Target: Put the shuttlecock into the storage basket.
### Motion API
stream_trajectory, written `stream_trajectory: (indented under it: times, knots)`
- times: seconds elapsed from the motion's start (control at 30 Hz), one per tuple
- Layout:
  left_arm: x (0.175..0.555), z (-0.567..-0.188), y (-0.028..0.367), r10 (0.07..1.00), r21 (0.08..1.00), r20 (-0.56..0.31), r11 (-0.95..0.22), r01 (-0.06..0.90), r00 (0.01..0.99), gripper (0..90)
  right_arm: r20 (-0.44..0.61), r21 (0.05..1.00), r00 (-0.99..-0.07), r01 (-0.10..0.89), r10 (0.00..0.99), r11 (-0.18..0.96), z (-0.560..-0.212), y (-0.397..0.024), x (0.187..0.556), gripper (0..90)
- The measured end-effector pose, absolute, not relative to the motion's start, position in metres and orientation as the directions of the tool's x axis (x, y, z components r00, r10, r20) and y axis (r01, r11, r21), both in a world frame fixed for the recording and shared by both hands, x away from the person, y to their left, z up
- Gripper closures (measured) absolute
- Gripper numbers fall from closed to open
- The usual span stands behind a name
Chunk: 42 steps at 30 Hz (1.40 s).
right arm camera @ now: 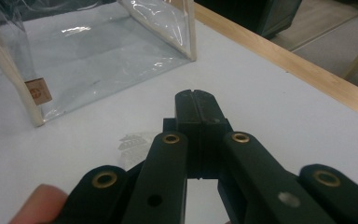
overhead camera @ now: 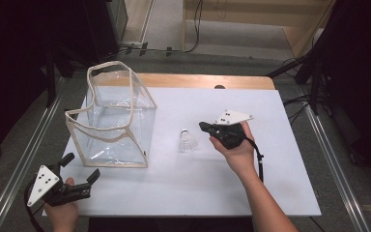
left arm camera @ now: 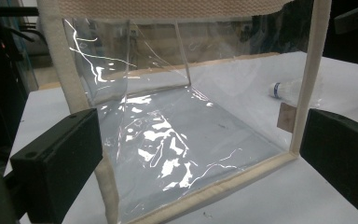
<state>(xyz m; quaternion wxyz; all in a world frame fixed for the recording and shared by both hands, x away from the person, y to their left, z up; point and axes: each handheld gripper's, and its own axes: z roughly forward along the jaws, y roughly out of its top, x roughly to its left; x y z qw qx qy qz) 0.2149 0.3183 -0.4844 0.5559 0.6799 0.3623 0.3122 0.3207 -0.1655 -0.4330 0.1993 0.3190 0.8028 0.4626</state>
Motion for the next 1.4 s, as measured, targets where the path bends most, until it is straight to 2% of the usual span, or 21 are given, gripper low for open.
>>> stream_trajectory:
  times: [0.83,1.2,1.4]
  knots:
    - [0.215,-0.484,0.319,0.838,0.983,0.019,-0.116,0.144,0.545,0.0,0.005,0.750,-0.791,0.408,0.612,0.521,-0.464,-0.111,0.389,88.3]
    - [0.215,-0.484,0.319,0.837,0.984,0.015,-0.110,0.143,0.546,0.0,0.007,0.701,-0.817,0.415,0.576,0.580,-0.471,-0.090,0.387,88.2]
    - [0.215,-0.484,0.319,0.837,0.984,0.014,-0.110,0.143,0.546,0.0,0.026,0.694,-0.809,0.438,0.588,0.571,-0.467,-0.081,0.371,88.3]
